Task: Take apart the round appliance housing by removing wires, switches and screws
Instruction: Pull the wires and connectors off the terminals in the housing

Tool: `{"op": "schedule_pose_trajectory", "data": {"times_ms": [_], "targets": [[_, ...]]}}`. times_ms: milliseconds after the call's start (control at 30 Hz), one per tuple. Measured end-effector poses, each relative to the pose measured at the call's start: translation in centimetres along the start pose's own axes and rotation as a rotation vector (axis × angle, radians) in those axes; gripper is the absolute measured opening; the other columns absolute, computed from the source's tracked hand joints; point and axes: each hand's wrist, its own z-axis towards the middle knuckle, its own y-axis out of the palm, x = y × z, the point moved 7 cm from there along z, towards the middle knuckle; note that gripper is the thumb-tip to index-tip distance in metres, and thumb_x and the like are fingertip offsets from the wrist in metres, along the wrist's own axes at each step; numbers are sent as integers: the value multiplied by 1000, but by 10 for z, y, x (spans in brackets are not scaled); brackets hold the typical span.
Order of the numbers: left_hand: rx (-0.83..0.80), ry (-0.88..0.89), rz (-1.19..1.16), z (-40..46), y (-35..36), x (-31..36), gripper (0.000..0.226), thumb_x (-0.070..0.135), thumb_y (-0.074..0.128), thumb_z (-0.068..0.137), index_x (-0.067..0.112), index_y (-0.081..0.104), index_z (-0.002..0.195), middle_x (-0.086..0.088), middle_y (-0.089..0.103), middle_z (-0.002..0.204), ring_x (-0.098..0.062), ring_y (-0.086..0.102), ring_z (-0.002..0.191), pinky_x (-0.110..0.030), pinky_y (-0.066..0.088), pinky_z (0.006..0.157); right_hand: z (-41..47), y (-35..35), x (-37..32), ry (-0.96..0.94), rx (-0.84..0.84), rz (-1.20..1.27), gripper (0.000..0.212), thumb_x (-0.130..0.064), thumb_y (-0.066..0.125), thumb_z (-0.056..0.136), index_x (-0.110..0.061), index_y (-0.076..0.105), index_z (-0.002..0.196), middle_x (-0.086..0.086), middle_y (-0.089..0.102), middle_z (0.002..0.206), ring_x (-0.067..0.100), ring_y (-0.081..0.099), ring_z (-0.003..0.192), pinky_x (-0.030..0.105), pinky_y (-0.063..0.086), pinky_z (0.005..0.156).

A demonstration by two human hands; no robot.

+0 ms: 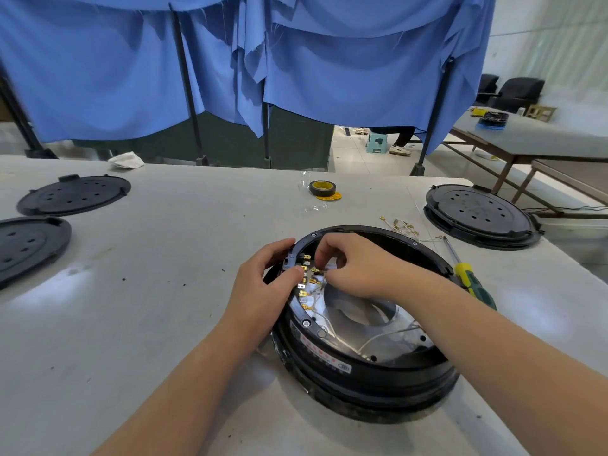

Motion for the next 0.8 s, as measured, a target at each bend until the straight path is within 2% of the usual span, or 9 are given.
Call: {"op": "schedule_pose_trajectory", "data": {"times_ms": [67, 167, 267, 333, 433, 533, 567, 700, 800], "targets": [[0, -3, -1, 0, 0, -1, 40, 7, 65, 83, 30, 64, 116, 14, 69, 107, 3, 65, 95, -7, 49, 73, -4, -2, -5, -54, 14, -40, 17, -11, 62, 76, -26, 61, 83, -14, 52, 76, -14, 48, 62, 6, 35, 53], [8, 3, 6, 1, 0, -1, 40, 6, 65, 83, 29, 65, 115, 15, 69, 107, 4, 63, 98, -8, 50, 78, -8, -9, -12, -100, 63, -26, 14, -16, 65, 73, -29, 62, 77, -14, 53, 82, -10, 47, 67, 9, 34, 59], [14, 10, 6, 0, 1, 0, 39, 4, 64, 83, 27, 65, 115, 13, 70, 106, 4, 63, 98, -7, 49, 76, -13, -6, -20, -121, -11, -15, 8, -18, 69, 75, -25, 66, 74, -23, 59, 65, -8, 48, 56, 7, 36, 51], [14, 9, -3, 0, 1, -1, 39, 3, 63, 83, 26, 65, 115, 12, 70, 105, 3, 64, 96, -8, 49, 74, -16, -4, -25, -121, -30, -41, 4, -22, 71, 76, -24, 68, 74, -26, 59, 61, -7, 49, 52, 7, 36, 48], [9, 8, -8, 1, 2, -1, 39, 3, 62, 85, 26, 64, 115, 11, 70, 105, 1, 65, 96, -9, 50, 75, -19, -4, -31, -120, -32, -158, 4, -27, 69, 79, -24, 70, 79, -11, 65, 77, -6, 53, 60, 9, 39, 51], [6, 16, -10, 0, 2, -1, 39, 2, 61, 85, 25, 64, 116, 11, 70, 106, 0, 64, 97, -8, 49, 76, -23, 1, -36, -92, -56, -257, 5, -27, 66, 80, -25, 68, 76, -3, 68, 85, 9, 60, 76, 26, 49, 66], [7, 19, -11, 0, 2, -1, 39, 1, 61, 85, 24, 64, 116, 11, 70, 106, 0, 65, 97, -8, 49, 75, -24, 4, -37, -87, -66, -272, 9, -26, 65, 79, -27, 65, 70, -2, 67, 83, 13, 61, 77, 28, 49, 66], [3, 18, -24, 0, 2, -1, 38, 1, 61, 85, 25, 64, 115, 11, 70, 106, 0, 65, 96, -7, 48, 73, -24, 15, -33, -50, -78, -202, 17, -23, 60, 82, -23, 59, 65, -4, 55, 58, 9, 49, 55, 22, 34, 50], [-2, 22, -17, 1, 2, -1, 38, 1, 61, 85, 25, 64, 115, 11, 69, 107, -1, 64, 98, -8, 49, 75, -24, 19, -23, -3, -84, -80, 10, -25, 61, 84, -20, 67, 77, -8, 51, 52, 1, 43, 47, 18, 32, 49]]}}
